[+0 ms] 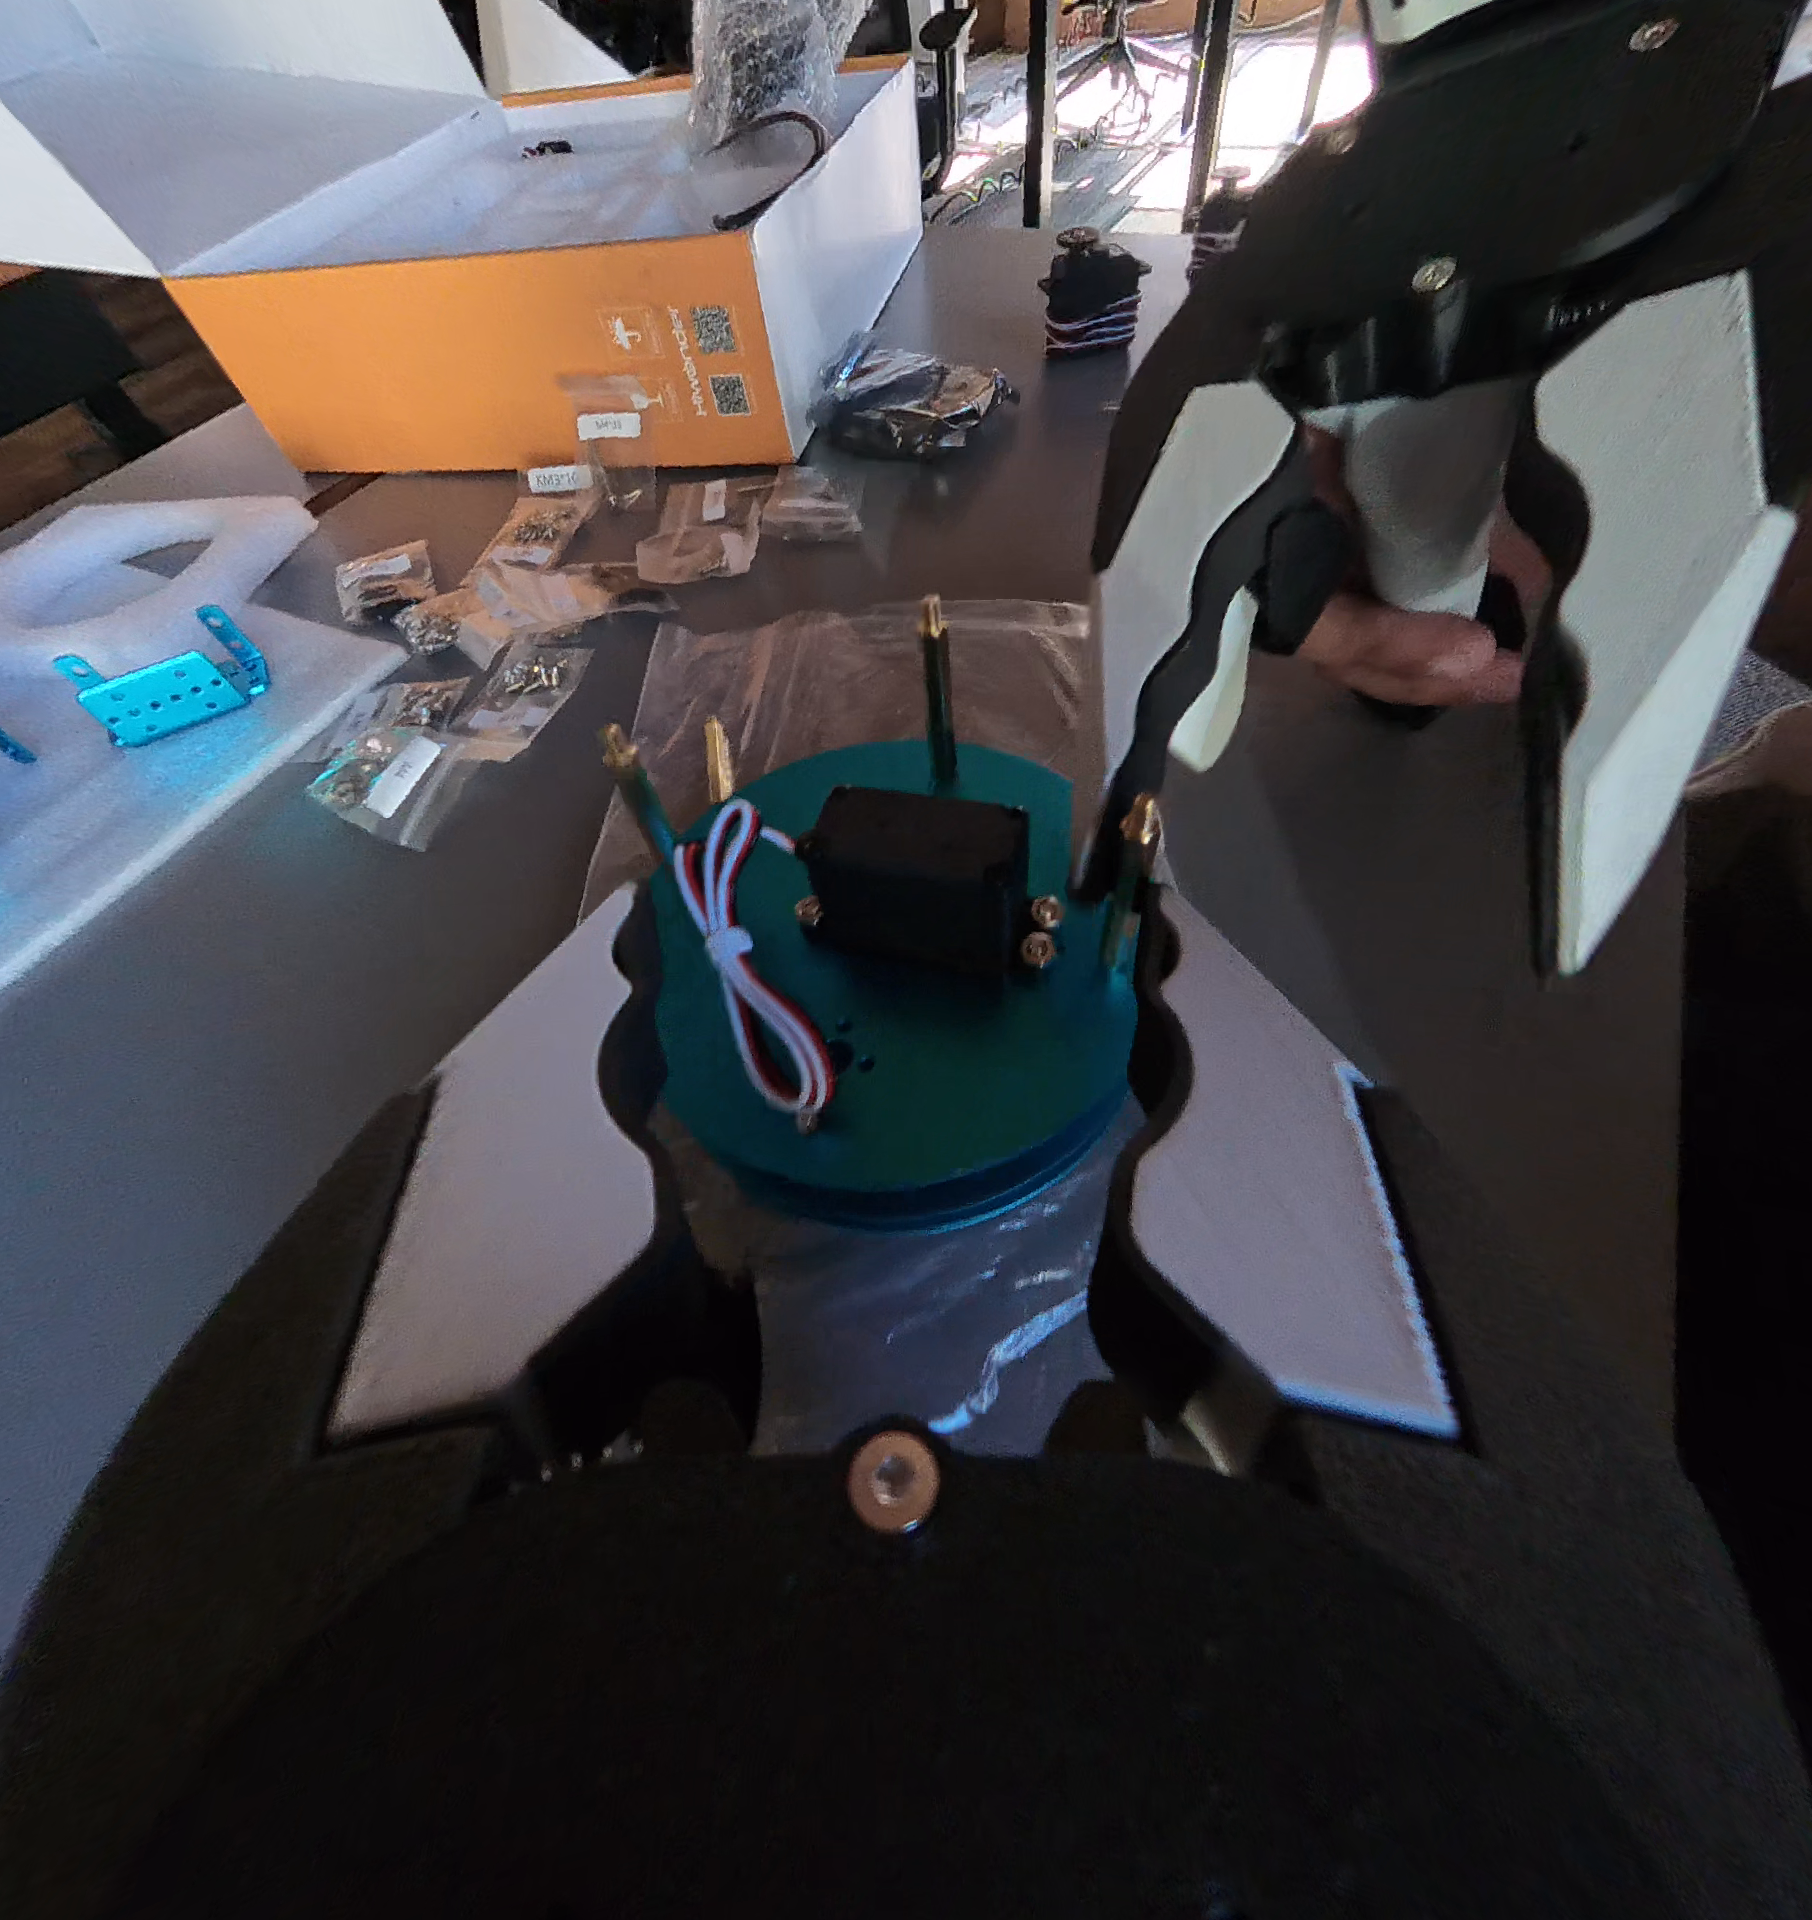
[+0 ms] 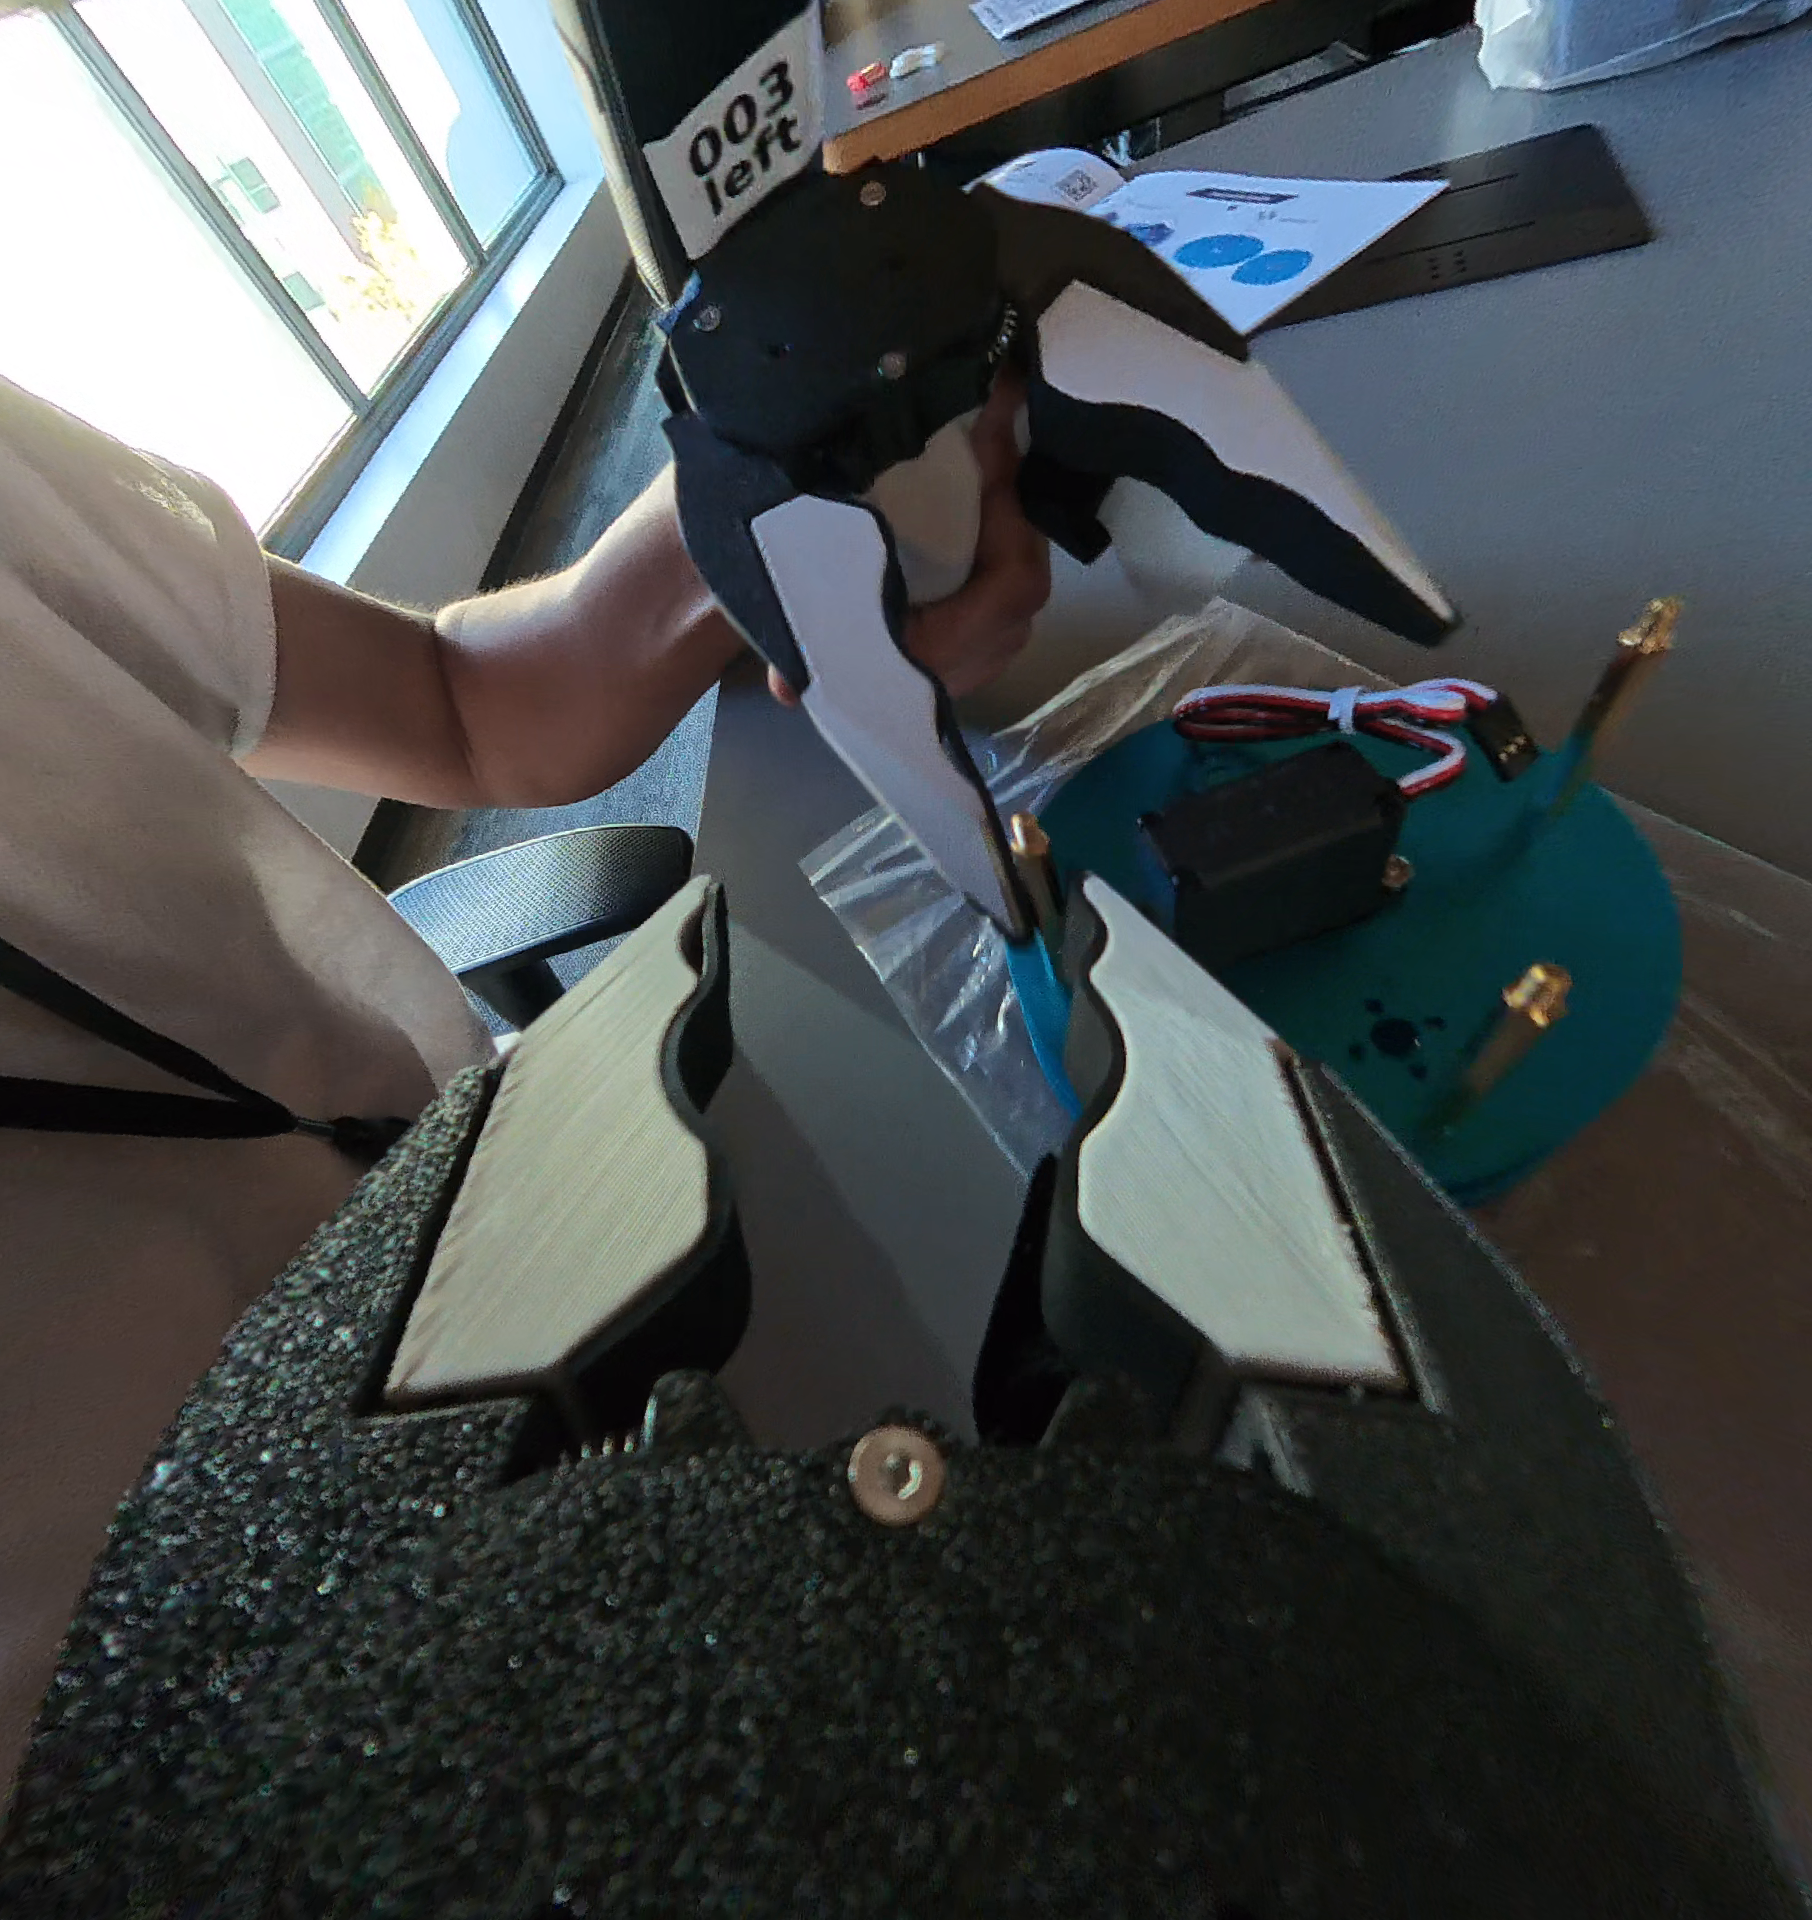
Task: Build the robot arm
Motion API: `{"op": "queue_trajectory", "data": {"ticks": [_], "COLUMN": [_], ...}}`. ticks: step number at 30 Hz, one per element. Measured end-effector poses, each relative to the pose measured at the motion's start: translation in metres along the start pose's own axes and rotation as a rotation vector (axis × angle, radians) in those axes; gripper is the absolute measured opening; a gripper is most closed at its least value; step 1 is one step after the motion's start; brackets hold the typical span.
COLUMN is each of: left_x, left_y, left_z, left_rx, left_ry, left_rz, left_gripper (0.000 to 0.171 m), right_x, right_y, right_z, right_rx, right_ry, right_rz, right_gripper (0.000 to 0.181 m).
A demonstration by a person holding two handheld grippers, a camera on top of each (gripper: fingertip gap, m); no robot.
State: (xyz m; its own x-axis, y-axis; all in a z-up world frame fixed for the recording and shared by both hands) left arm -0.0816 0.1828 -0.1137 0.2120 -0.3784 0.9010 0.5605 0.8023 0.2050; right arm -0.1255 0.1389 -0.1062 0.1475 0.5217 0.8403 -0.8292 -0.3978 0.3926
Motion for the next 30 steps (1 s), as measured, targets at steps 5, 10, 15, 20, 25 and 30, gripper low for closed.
{"op": "queue_trajectory", "data": {"ticks": [5, 10, 15, 20, 25, 30], "left_x": [-0.007, 0.013, -0.004, 0.0, 0.011, -0.007], "left_y": [0.006, -0.005, 0.018, 0.009, -0.008, 0.017], "left_z": [0.021, 0.001, 0.017, 0.033, -0.006, 0.019], "left_rx": [-0.008, -0.025, 0.055, -0.009, -0.016, 0.042], "left_ry": [-0.051, -0.058, -0.026, -0.101, -0.026, -0.014], "left_rz": [0.085, 0.015, 0.04, 0.09, -0.004, 0.082], "left_gripper": [0.087, 0.086, 0.085, 0.086, 0.092, 0.093], "right_x": [-0.001, 0.003, -0.005, -0.006, -0.002, -0.008], "right_y": [-0.012, -0.004, 0.005, -0.006, 0.0, 0.008], "right_z": [0.02, -0.005, 0.013, 0.013, -0.008, 0.018], "right_rx": [-0.117, -0.038, -0.047, -0.125, -0.06, -0.059], "right_ry": [-0.005, 0.012, 0.011, 0.031, 0.044, -0.009], "right_rz": [0.04, 0.039, 0.024, 0.053, 0.047, 0.012], "right_gripper": [0.058, 0.063, 0.055, 0.062, 0.065, 0.057]}}
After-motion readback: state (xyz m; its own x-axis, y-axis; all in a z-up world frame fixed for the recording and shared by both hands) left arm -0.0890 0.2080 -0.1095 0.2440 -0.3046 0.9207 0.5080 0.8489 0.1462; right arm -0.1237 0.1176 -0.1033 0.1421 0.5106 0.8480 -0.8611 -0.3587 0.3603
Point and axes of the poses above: each gripper's, where its closed fingertips meet, z back along the fingers, x out of its top, y = z × x across the jaws, the point moved 1 cm from there along z, back along the fingers, and after that the axes turned 7 degrees about -z, right-handed, at the moved point
